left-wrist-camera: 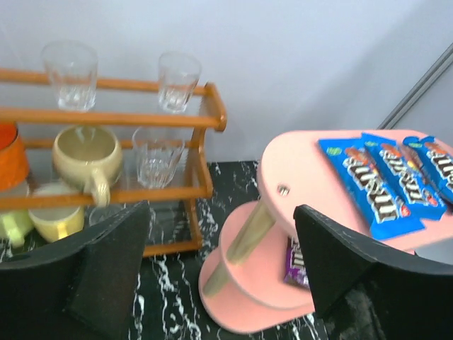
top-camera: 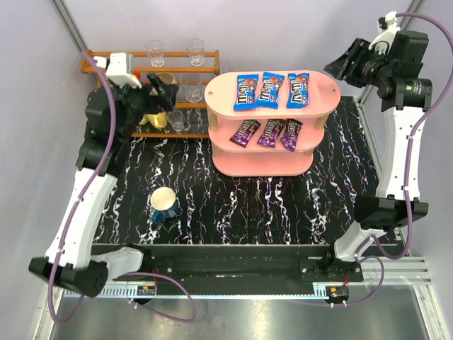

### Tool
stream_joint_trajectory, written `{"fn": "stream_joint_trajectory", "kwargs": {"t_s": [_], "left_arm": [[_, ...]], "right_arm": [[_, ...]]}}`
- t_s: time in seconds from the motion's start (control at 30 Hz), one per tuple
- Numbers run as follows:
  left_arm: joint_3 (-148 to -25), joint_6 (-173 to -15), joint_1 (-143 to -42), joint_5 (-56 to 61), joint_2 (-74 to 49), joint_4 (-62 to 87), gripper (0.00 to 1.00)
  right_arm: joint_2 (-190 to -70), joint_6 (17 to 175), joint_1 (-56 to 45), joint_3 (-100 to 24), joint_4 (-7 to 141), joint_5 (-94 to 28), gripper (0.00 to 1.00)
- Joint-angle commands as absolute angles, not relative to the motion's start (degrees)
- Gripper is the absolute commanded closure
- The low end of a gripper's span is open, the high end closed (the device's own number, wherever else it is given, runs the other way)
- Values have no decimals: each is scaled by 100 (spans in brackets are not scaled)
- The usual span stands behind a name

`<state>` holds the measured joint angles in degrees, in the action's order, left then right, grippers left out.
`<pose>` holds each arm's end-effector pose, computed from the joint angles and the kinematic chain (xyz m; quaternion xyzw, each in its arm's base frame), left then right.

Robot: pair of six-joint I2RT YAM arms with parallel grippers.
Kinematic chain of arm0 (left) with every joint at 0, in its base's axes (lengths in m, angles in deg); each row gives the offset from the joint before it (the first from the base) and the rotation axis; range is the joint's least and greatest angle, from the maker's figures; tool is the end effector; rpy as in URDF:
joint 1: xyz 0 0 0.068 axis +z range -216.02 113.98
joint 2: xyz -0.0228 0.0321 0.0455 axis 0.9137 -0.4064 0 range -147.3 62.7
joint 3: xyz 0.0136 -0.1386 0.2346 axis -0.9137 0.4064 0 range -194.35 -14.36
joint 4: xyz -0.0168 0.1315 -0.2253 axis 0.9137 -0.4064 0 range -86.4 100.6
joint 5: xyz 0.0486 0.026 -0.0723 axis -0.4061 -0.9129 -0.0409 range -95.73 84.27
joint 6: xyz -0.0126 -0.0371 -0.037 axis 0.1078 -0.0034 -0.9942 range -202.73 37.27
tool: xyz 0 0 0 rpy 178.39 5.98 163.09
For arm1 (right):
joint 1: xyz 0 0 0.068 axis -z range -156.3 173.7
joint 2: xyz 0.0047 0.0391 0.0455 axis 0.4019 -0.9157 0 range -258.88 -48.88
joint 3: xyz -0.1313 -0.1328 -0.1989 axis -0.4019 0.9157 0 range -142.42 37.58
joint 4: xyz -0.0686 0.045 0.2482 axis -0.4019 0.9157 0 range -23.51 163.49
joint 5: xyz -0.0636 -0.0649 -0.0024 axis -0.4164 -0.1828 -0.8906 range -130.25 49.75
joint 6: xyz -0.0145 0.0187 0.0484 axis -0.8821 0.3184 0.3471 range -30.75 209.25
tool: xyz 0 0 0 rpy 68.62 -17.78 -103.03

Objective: Place and organize the candy bags onto the shelf

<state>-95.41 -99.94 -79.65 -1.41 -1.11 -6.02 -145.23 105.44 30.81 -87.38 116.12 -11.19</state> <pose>0.2221 -0.0565 0.4815 0.0048 0.7032 -0.2145 0.6778 0.3332 -0.0242 0.5081 0.0220 0.8101 0.2495 0.5301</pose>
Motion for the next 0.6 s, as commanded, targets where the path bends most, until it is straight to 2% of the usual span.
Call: {"fn": "stream_joint_trajectory", "kwargs": {"t_s": [0.0, 0.13, 0.23, 0.27, 0.37, 0.43, 0.57], "left_arm": [[-10547, -9645, -8350, -450, -971, -626, 16], [-11698, -9302, -8824, -730, -1902, -934, 19], [-12017, -9082, -8983, -995, -2316, -1084, 20], [-12131, -9055, -8993, -1039, -2378, -1093, 20], [-12289, -9020, -9036, -1083, -2589, -1102, 21], [-12377, -8924, -9115, -1135, -2738, -1110, 21], [-12659, -8774, -9247, -1276, -2994, -1295, 21]], "right_arm": [[-14906, 10718, 2959, -9627, 11667, -1370, 47], [-15039, 10587, 2713, -9759, 11703, -1764, 53], [-15162, 10350, 2405, -9899, 11913, -2273, 63], [-15206, 10262, 2187, -9935, 12018, -2406, 76], [-15294, 10235, 2045, -9891, 12089, -2785, 96], [-15311, 10243, 1966, -9786, 12072, -3030, 99], [-15312, 10244, 1869, -9654, 12045, -3347, 100]]}}
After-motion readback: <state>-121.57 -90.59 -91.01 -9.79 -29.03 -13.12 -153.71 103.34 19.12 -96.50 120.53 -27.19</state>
